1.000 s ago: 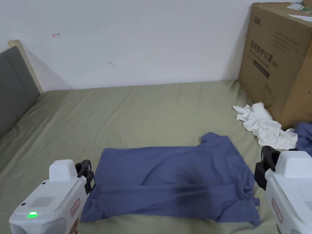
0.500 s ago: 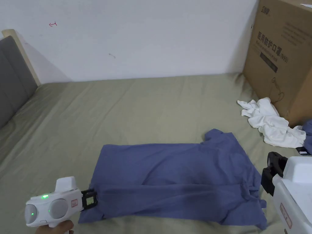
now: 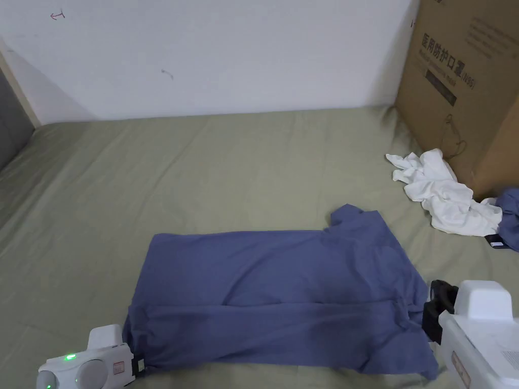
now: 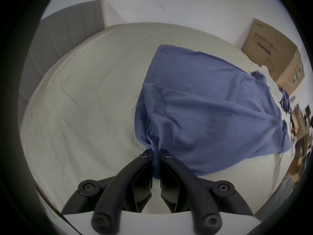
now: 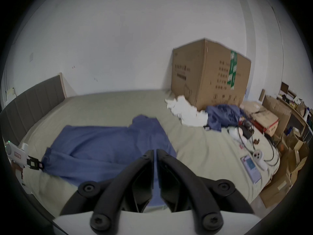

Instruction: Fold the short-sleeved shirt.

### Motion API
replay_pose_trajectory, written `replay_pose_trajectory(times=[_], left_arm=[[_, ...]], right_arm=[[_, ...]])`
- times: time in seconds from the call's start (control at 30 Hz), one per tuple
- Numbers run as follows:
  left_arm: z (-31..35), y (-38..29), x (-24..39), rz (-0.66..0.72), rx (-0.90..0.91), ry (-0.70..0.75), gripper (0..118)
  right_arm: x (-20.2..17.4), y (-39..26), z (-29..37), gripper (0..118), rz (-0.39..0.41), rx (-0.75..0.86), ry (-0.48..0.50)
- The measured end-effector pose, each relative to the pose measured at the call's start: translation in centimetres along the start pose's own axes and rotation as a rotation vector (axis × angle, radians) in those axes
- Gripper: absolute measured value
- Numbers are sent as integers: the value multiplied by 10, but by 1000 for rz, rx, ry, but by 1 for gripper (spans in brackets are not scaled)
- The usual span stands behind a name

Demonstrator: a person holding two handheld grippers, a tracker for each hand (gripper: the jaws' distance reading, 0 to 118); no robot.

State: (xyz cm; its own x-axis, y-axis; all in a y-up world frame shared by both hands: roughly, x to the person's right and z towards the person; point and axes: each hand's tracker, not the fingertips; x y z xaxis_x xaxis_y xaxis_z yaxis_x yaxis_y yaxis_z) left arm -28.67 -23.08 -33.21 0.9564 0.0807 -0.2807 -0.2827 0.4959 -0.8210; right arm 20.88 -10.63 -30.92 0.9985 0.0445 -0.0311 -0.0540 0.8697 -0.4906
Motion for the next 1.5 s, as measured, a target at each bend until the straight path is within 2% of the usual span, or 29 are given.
replay_pose_trajectory(times=[0.03,0.07,0.1,0.17,0.2,0.33,0.4,0.47,0.53,0.57,0.63,0.67,0.77,0.97,1.13,1.4,1.43,1.5], left_arm=[[2,-1,3,-55,2,24,6],[5,-1,5,-97,14,22,6],[10,-2,7,-125,34,23,6],[18,0,6,-125,46,14,6],[22,1,3,-120,57,8,6],[36,9,-2,-83,84,-26,6],[38,12,-4,-72,85,-37,6],[37,13,-4,-68,84,-38,6],[36,12,-6,-60,77,-38,6],[36,11,-6,-52,74,-41,6],[37,8,-10,-29,70,-48,6],[38,7,-12,-16,70,-52,6],[42,3,-20,14,76,-56,6],[69,-16,-31,46,95,-84,6],[79,-53,-40,46,58,-101,6],[50,-92,-36,42,-39,-41,6],[50,-92,-34,50,-29,-34,7],[51,-90,-30,53,-29,-22,24]], right_arm=[[2,-6,-8,15,-6,-39,5],[5,-11,-17,33,-9,-89,8],[8,-19,-27,54,-9,-141,6],[13,-35,-47,93,-14,-235,22],[15,-44,-56,96,-19,-270,30],[18,-75,-93,92,-21,-401,18],[21,-90,-110,74,-47,-446,31],[23,-100,-122,39,-78,-502,28],[22,-104,-120,27,-139,-534,55],[22,-104,-116,13,-164,-509,79],[25,-100,-109,13,-133,-492,62],[26,-97,-105,13,-136,-474,99],[32,-84,-83,13,-124,-412,110],[55,-74,-40,13,-182,-359,128],[66,-102,-21,13,-214,-413,150],[64,-160,-39,13,-219,-532,99],[57,-158,-32,13,-226,-532,94],[55,-152,-27,25,-232,-520,86]])
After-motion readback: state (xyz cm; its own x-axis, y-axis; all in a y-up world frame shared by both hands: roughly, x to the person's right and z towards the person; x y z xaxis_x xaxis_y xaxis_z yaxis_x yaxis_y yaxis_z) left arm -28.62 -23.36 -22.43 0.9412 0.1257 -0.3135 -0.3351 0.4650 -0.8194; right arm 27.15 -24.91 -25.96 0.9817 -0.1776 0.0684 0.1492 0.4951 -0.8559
